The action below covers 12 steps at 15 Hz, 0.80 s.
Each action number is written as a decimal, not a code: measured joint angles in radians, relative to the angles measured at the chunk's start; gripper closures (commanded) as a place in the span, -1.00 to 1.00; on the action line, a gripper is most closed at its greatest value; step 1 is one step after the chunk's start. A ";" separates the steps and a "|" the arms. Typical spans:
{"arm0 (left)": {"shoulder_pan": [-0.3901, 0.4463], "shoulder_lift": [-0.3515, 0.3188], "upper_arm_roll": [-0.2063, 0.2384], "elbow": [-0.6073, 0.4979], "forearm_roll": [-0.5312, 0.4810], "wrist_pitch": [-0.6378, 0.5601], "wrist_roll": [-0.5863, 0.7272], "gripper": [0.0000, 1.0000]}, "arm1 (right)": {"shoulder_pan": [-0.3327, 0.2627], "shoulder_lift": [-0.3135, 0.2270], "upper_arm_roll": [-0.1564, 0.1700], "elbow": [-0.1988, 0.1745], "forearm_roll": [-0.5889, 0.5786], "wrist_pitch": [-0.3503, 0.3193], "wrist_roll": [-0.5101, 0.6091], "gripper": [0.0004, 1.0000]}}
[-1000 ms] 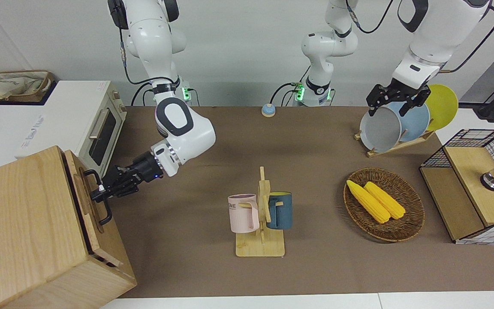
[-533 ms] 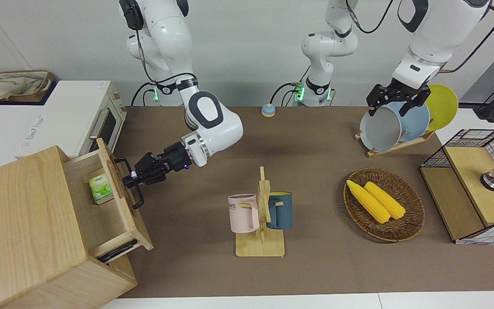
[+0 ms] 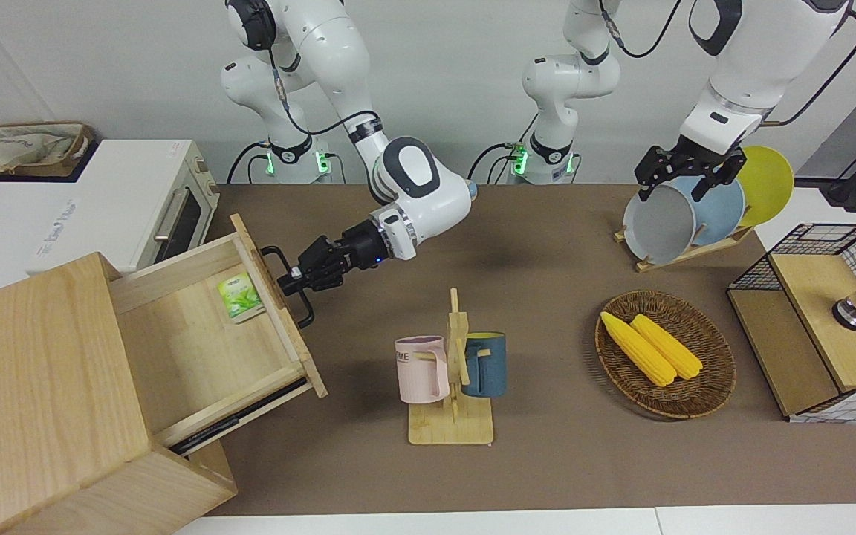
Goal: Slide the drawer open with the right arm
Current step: 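Pull the handle toward the robot with the right gripper, sliding the drawer out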
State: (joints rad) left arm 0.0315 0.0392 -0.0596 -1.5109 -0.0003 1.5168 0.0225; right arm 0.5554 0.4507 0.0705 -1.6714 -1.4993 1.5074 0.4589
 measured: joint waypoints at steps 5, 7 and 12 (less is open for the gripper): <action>0.000 0.000 0.000 0.000 0.000 0.000 0.000 -0.99 | 0.050 0.001 0.000 0.002 0.023 -0.042 0.000 1.00; 0.000 0.000 0.000 0.000 0.000 0.000 0.000 -0.99 | 0.062 0.004 0.000 0.007 0.029 -0.052 0.000 1.00; 0.000 0.000 0.000 0.000 0.000 0.000 0.000 -0.99 | 0.089 0.008 -0.020 0.018 0.046 -0.057 -0.002 1.00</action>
State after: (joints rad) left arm 0.0315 0.0392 -0.0596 -1.5109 -0.0003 1.5168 0.0225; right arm 0.6440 0.4592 0.0510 -1.6533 -1.4528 1.4504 0.4571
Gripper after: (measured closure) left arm 0.004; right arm 0.811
